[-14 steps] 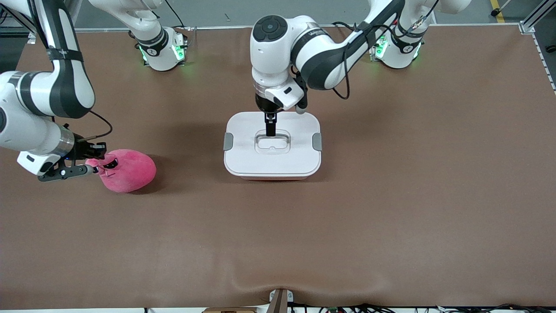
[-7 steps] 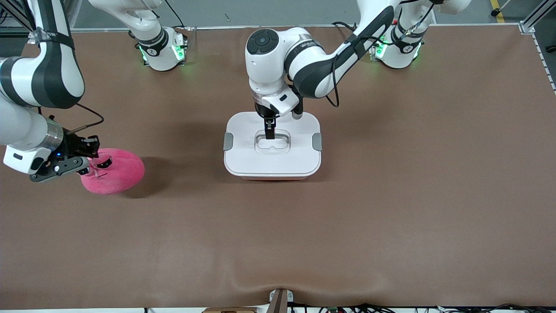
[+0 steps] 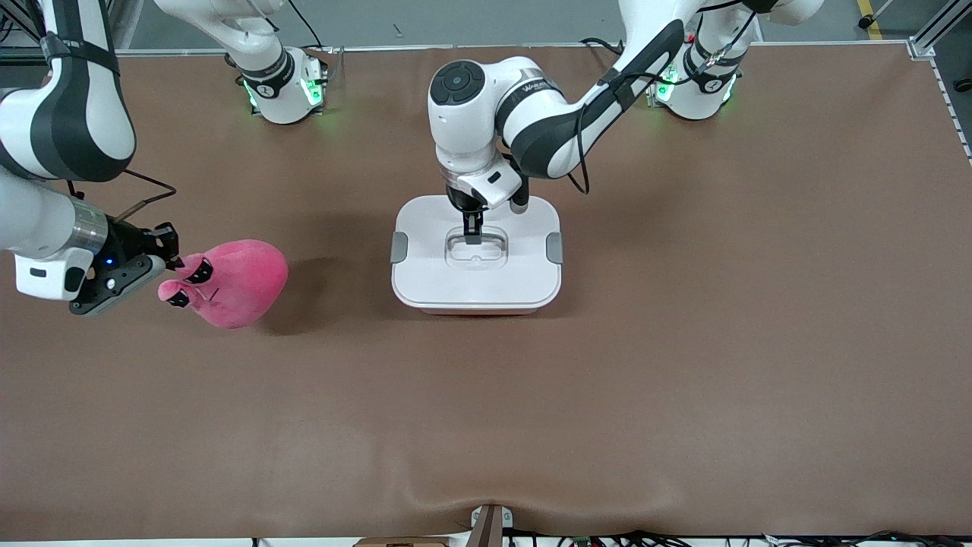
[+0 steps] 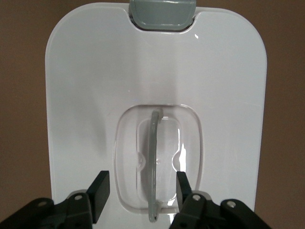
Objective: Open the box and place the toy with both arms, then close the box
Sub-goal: 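Grasp the lid handle with the left gripper while the right gripper grasps the toy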
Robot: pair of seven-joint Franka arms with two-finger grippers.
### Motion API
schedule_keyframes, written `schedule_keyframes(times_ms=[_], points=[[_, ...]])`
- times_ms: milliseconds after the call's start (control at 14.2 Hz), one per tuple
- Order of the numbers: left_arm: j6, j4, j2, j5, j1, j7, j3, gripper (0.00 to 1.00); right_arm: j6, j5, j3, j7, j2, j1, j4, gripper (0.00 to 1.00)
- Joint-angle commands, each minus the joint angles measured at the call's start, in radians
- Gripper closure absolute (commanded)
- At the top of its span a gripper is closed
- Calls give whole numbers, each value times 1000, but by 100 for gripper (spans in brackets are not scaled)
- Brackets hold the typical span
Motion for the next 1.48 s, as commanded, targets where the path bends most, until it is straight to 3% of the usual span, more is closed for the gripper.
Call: schedule_keyframes(times_ms=[0, 492, 632, 983, 1194, 1405], points=[[2, 23, 24, 43, -11, -18, 2, 36, -47, 26, 1, -98, -9, 14, 55, 100], [2, 23, 42, 44, -15, -13, 2, 39, -73, 31, 2, -158, -23, 120, 80, 100], [2, 23, 47, 54, -17, -12, 2, 43, -72, 31, 2, -158, -29, 149, 80, 100], [2, 25, 48, 58, -14, -13, 0, 65, -55, 31, 1, -161, -21, 224, 78, 100], [1, 26, 47, 58, -12, -6, 0, 100, -58, 31, -1, -224, -23, 226, 70, 100], [-21, 29, 24, 60, -6, 6, 0, 100, -68, 28, -4, -323, -31, 216, 69, 100]])
